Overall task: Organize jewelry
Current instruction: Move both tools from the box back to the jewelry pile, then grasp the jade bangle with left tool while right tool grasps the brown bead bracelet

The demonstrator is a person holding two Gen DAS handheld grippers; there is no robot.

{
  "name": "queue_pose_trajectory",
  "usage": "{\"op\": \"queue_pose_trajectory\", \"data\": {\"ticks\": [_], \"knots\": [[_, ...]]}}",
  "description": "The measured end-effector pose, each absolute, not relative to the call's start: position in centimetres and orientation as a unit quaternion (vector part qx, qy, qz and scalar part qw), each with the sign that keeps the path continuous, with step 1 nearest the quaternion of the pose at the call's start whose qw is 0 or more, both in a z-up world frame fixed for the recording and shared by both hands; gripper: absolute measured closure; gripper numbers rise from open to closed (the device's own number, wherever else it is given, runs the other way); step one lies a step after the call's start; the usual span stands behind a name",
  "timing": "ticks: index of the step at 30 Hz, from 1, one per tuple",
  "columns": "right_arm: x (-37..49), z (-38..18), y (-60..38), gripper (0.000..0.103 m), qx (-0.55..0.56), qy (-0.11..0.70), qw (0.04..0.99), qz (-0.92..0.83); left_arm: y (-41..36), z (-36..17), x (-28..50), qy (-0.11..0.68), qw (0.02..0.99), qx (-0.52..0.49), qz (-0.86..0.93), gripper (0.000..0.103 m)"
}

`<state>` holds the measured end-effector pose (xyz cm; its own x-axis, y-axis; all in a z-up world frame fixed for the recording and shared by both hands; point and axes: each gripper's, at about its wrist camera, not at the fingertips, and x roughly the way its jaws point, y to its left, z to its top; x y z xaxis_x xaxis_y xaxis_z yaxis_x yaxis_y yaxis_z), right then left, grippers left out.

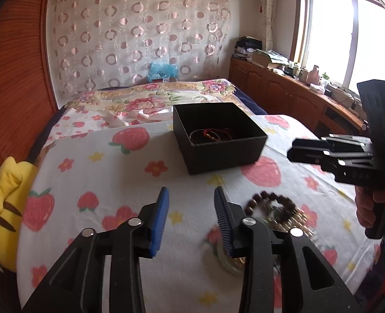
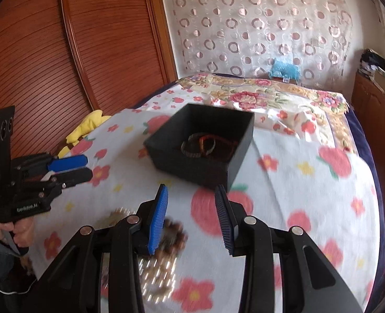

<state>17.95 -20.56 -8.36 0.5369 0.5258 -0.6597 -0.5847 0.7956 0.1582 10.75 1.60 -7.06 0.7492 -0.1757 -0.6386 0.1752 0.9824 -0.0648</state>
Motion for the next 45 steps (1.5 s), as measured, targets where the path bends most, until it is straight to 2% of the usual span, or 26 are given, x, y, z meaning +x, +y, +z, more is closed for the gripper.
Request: {"op": "queue_pose_trajectory", "data": {"ticks": [3,5,7,21,28,39,42,45], "knots": [[15.7,-8.6,-21.4,0.063,-0.032,0.365,0.875,0.316,1.0,-6.7,9.4,0.339,0.936,0.008,-0.094,0.048],[14.6,-8.8,-21.8,0.063,-0.027,0.367,0.874,0.316,0.7,-6.7,8.8,0.336,0.938,0.017,-0.087,0.028],[13.6,-9.3,-21.9,0.063,-0.031,0.369,0.873,0.316,0.3,-7.2,8.4,0.339,0.936,0.023,-0.085,0.025],[11.4,-11.1,-23.0,0.063,-0.022,0.375,0.882,0.285,-3.0,-11.4,8.8,0.406,0.903,0.047,-0.133,0.022],[10.8,-11.5,-23.8,0.063,-0.008,0.376,0.881,0.286,-3.2,-12.6,10.2,0.442,0.885,0.018,-0.142,0.022],[10.8,-12.0,-24.2,0.063,-0.005,0.381,0.880,0.283,-3.7,-12.8,11.1,0.444,0.884,0.014,-0.143,0.022],[10.8,-12.2,-24.0,0.063,-0.007,0.384,0.879,0.284,-3.3,-12.9,11.0,0.442,0.884,-0.001,-0.153,0.033],[10.7,-12.2,-23.8,0.063,-0.009,0.385,0.878,0.285,-3.2,-12.8,10.9,0.438,0.886,0.005,-0.150,0.034]]}}
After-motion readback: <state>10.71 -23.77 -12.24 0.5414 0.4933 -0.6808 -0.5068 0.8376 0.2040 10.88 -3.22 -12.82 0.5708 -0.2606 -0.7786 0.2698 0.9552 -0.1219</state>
